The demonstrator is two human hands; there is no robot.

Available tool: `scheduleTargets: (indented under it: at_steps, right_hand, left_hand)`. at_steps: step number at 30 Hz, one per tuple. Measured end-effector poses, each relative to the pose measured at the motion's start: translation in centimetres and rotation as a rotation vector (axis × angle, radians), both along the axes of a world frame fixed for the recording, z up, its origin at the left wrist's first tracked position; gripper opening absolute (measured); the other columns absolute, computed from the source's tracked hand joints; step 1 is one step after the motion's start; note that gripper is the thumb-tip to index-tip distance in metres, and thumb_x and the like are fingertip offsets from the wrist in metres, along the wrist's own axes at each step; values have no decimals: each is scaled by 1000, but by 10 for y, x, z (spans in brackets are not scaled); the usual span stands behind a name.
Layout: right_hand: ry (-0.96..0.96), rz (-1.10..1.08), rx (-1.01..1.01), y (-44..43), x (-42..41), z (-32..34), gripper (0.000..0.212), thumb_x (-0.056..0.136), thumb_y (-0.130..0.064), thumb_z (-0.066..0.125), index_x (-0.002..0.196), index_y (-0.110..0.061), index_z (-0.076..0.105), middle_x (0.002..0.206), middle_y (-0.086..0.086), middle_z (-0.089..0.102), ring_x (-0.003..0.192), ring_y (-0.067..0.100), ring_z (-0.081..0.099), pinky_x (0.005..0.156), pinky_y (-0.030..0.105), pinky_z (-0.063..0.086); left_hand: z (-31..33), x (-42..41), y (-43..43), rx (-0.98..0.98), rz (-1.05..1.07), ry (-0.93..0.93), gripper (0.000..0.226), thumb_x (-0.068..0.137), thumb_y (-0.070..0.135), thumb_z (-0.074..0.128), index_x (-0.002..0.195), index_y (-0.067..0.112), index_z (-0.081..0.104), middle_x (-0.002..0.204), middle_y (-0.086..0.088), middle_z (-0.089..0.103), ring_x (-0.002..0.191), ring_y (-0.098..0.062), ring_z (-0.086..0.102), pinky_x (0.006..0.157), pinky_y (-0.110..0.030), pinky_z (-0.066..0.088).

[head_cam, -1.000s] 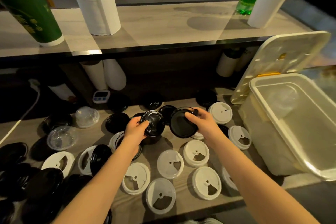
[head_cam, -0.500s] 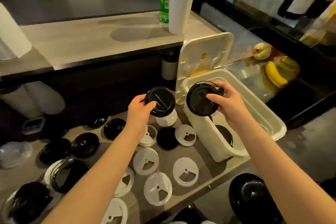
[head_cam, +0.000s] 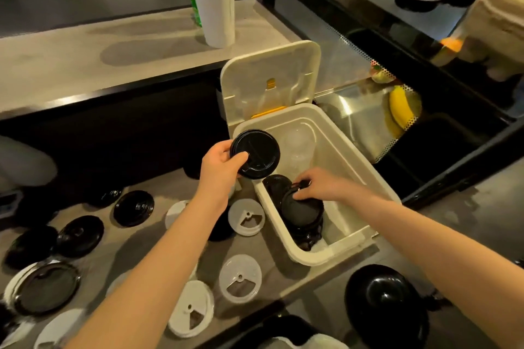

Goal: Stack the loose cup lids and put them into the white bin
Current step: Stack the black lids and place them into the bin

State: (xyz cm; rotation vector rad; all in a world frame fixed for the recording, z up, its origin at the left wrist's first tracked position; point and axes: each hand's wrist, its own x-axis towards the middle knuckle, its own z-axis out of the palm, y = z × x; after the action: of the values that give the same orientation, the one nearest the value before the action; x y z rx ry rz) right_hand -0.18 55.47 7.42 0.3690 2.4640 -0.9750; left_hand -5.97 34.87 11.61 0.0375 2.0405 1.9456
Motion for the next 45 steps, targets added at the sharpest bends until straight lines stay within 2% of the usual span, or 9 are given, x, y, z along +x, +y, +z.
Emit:
scheduleTargets:
  at_steps: [7, 17, 22, 24, 28, 35, 39, 43, 45]
  right_hand:
    - [-38, 229, 168, 6, -3, -20, 42, 85, -33, 67, 122, -16, 60, 119, 5, 60, 109, 22, 55, 85, 26, 42]
    - [-21, 338, 309, 1, 0, -21, 55, 83, -39, 66, 132, -22, 47, 124, 2, 56, 109, 22, 55, 85, 30, 48]
    - [412, 45, 52, -1, -5, 16, 51, 86, -29, 64, 134, -21, 47, 122, -3, 53, 104, 11, 51, 84, 25, 43]
    - [617, 12, -51, -2, -8, 32, 65, 81, -18, 69, 139, -21, 41, 132, -4, 45, 115, 10, 45, 97, 27, 41]
    - [669, 292, 14, -2, -15, 47, 89, 74, -20, 77, 148, -25, 27, 154, -8, 22, 134, -1, 20, 108, 17, 21]
    - [829, 490, 135, 0, -20, 29, 82, 69, -29, 75, 142, -19, 40, 143, 0, 45, 130, 16, 43, 105, 28, 37]
    - [822, 538, 136, -1, -21, 26, 81, 67, -33, 71, 142, -21, 41, 143, -4, 46, 128, 14, 43, 105, 24, 32]
    - [762, 426, 41, 7, -24, 23, 79, 65, -34, 72, 138, -23, 44, 138, -6, 50, 128, 11, 44, 107, 32, 39]
    - [611, 328, 78, 17, -22, 25, 82, 69, -35, 74, 142, -30, 36, 143, -10, 43, 132, 11, 39, 107, 34, 38]
  left_hand:
    - [-3, 5, 6, -36, 69, 20, 35, 89, 8, 58, 124, 9, 54, 111, -8, 67, 104, -19, 64, 94, -42, 51]
    - [-4, 8, 17, -80, 60, 32, 38, 89, 10, 60, 126, 12, 55, 110, -5, 67, 103, -17, 65, 89, -37, 54]
    - [1, 5, 22, -153, 22, 35, 30, 89, 11, 60, 119, 12, 59, 106, -4, 68, 99, -15, 65, 86, -36, 55]
    - [5, 1, 25, -187, 23, 25, 22, 89, 12, 60, 111, 13, 61, 100, -3, 69, 94, -16, 66, 82, -36, 57]
    - [11, -4, 30, -234, -17, -10, 12, 88, 12, 60, 98, 11, 66, 90, -9, 70, 87, -21, 68, 79, -40, 58]
    - [12, -2, 25, -280, -187, -27, 10, 88, 9, 59, 87, 16, 66, 85, -9, 69, 87, -23, 68, 78, -35, 55]
    - [12, -2, 22, -271, -223, -78, 10, 89, 9, 57, 89, 11, 67, 82, -8, 66, 81, -18, 65, 72, -30, 52]
    - [13, -4, 21, -140, -184, -136, 21, 91, 14, 58, 111, 7, 62, 101, -12, 68, 86, -16, 67, 70, -24, 57]
    - [6, -8, 18, -295, -60, 15, 30, 89, 18, 60, 118, 12, 58, 109, -7, 65, 90, -14, 64, 74, -24, 54]
